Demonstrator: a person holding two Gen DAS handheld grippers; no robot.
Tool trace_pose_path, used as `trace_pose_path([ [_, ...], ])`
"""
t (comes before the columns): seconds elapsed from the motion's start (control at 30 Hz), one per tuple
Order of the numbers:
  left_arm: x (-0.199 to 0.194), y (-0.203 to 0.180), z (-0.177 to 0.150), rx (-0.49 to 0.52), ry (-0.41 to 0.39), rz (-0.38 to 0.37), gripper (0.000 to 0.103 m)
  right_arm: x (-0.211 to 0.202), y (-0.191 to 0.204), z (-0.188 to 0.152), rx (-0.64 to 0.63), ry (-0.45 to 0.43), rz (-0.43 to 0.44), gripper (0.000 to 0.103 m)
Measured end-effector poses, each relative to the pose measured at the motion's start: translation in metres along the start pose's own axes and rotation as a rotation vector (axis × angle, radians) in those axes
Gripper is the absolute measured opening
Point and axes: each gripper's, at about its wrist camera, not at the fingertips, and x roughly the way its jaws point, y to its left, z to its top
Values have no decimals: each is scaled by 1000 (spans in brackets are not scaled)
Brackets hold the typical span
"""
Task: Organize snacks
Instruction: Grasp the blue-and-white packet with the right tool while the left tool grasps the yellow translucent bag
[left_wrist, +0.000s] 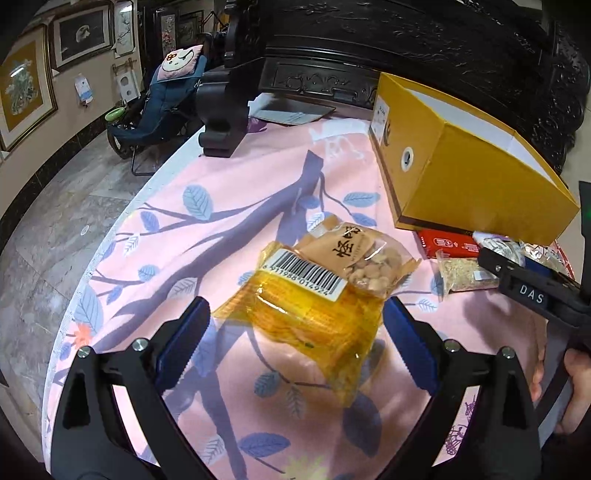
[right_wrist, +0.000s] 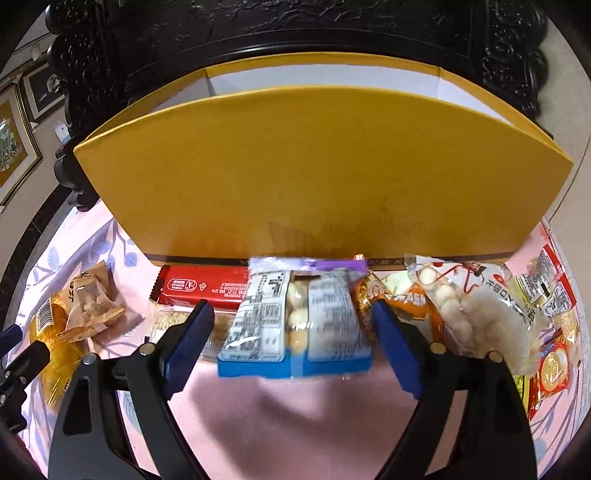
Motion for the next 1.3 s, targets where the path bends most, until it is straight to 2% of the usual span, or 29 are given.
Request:
trace_pose_path([
  [0.03,1,0,-1,0,2,1,96,-2,-2,-1,4,-11,-11,71],
  [0.1,3,-2,-2,3,9,1,96,-6,-5,-3,-1,-7,11,70],
  [0.13,4,-4,-2,6,14,0,96,-8,-7,-3,-5,-6,16,55],
  [0.17,6,-6,-2,9,16,-2,96,-14,-7,-4,-12,-23,13,47],
  [0.43,27,-18,-11,44,57,17,96,-29,-14,-8,-7,1,76,47],
  [0.6,34,-10,-9,9,41,34,96,-32,-14,-9,-9,2,89,47],
  [0.73,44,1,-7,15,63,38,96,-34,-16,-8,-3,3,97,47],
  [0.8,43,0,-9,61,55,41,91,-34,-17,-7,0,3,101,47],
  [0.83,42,1,-9,68,50,31,86,-35,-16,-7,-2,3,102,47],
  [0.87,41,2,-9,70,45,32,76,-35,-15,-7,-4,3,103,47],
  [0.9,40,3,-9,71,40,30,72,-35,-14,-7,-6,3,104,47],
  [0.97,38,6,-8,68,36,28,52,-35,-11,-8,-10,3,107,47],
  [1.13,33,10,-10,61,24,5,42,-36,-7,-7,-16,-1,111,47],
  [1.17,31,12,-12,52,19,-4,34,-37,-6,-7,-18,-2,110,47],
  [1.2,30,13,-12,43,13,-12,31,-37,-5,-7,-20,-3,109,47],
  [1.3,24,14,-14,27,0,-35,27,-38,-3,-7,-27,-4,110,47],
])
